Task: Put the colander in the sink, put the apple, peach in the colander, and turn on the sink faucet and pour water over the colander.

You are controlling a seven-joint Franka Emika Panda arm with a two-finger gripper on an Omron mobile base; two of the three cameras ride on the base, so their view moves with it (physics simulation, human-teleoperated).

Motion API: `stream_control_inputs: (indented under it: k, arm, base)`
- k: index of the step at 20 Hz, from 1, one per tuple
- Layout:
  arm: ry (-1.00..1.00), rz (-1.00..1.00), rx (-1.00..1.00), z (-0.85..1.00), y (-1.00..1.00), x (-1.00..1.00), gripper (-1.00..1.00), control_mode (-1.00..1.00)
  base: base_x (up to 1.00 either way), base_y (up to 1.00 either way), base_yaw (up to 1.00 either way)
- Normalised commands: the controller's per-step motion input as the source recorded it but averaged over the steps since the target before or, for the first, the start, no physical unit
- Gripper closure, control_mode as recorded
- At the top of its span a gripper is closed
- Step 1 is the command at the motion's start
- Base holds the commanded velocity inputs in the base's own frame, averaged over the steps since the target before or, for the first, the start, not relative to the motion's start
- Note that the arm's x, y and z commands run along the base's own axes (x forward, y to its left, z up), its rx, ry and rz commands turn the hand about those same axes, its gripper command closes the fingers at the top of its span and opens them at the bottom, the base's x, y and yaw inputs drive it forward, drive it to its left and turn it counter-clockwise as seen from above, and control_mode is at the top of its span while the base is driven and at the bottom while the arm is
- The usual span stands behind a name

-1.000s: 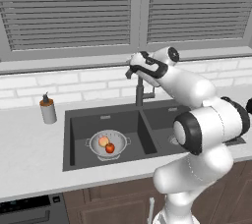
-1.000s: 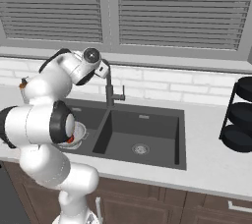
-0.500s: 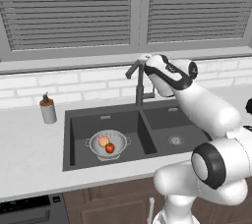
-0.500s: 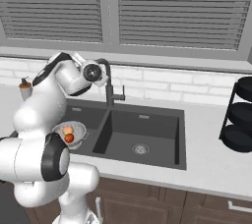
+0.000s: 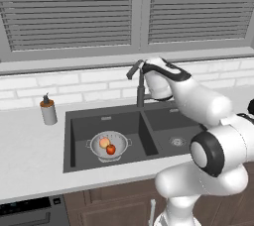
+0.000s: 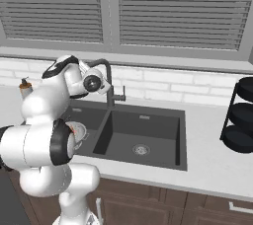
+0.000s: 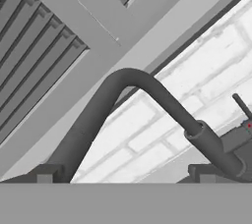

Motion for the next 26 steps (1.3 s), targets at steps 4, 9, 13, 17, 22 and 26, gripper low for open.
stream_control_inputs:
  k: [4, 9, 13, 17, 22, 26]
  arm:
    - [0.00, -0.04, 0.00, -0.07, 0.00, 0.64, -1.00, -1.00]
    - [0.00, -0.04, 0.00, -0.41, 0.00, 0.06, -1.00, -1.00]
    - [-0.01, 0.00, 0.00, -0.29, 0.15, 0.09, -1.00, -1.00]
    - [-0.04, 0.00, 0.00, 0.00, 0.27, 0.86, -1.00, -1.00]
    - [0.00, 0.00, 0.00, 0.01, 0.16, 0.90, -1.00, -1.00]
    - [0.00, 0.00, 0.01, 0.04, -0.03, 0.01, -1.00, -1.00]
  base:
    - [0.00, 0.00, 0.00]
    - [0.00, 0.00, 0.00]
    - [0.00, 0.00, 0.00]
    - [0.00, 0.00, 0.00]
    - [0.00, 0.00, 0.00]
    - [0.00, 0.00, 0.00]
